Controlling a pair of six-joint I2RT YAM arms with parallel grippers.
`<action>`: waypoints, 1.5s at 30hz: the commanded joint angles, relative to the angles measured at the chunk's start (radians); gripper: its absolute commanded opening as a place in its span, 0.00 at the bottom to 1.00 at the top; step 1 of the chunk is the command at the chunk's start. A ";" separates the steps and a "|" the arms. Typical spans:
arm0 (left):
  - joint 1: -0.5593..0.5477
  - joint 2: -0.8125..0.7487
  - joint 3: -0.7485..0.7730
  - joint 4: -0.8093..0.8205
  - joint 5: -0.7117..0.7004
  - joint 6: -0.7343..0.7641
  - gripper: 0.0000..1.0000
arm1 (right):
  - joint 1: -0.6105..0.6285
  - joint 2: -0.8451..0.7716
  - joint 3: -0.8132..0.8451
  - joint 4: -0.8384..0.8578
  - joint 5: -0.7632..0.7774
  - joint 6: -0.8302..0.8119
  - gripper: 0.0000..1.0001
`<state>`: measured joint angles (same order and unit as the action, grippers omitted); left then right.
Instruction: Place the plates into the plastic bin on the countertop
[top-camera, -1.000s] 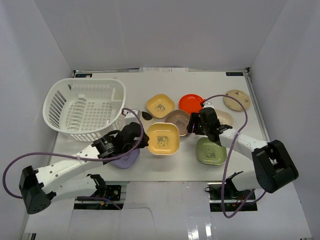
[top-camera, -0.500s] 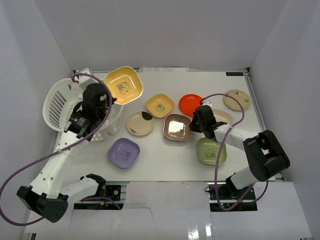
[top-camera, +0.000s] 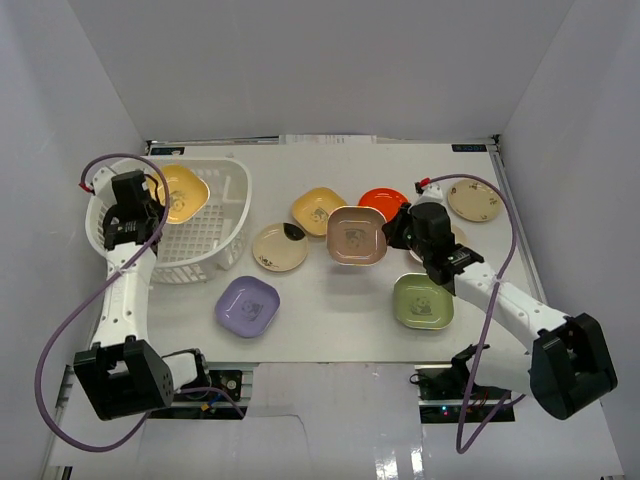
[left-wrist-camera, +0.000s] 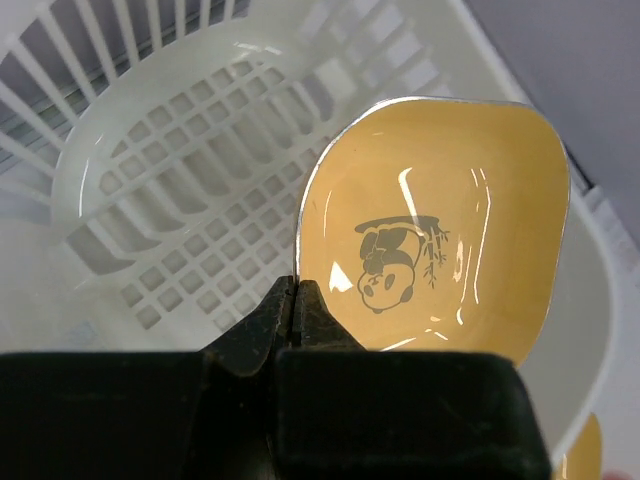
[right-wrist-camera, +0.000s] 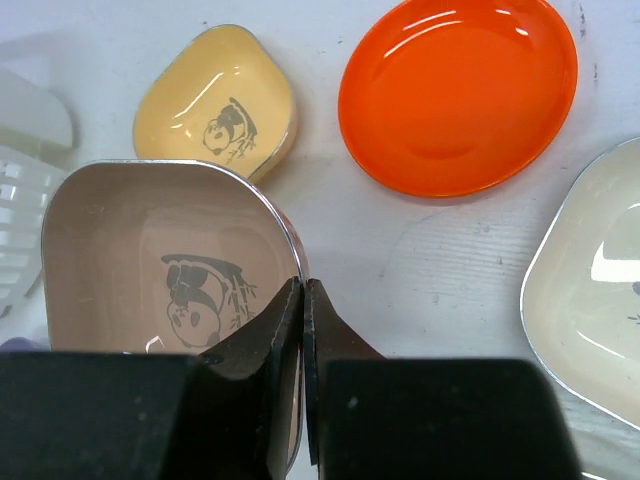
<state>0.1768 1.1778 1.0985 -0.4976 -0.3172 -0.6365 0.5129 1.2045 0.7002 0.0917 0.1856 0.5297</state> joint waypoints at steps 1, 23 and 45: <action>0.020 -0.001 -0.057 0.036 -0.014 0.000 0.00 | 0.004 -0.033 0.057 -0.015 -0.035 -0.028 0.08; 0.023 0.042 -0.072 0.062 0.107 0.055 0.97 | 0.343 0.323 0.817 -0.136 0.081 -0.129 0.08; -0.010 -0.371 0.307 0.110 0.799 -0.095 0.98 | 0.521 1.090 1.567 -0.029 0.140 -0.168 0.08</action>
<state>0.1791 0.7898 1.3701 -0.3637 0.3672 -0.7235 1.0214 2.2753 2.2105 -0.0689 0.2981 0.3828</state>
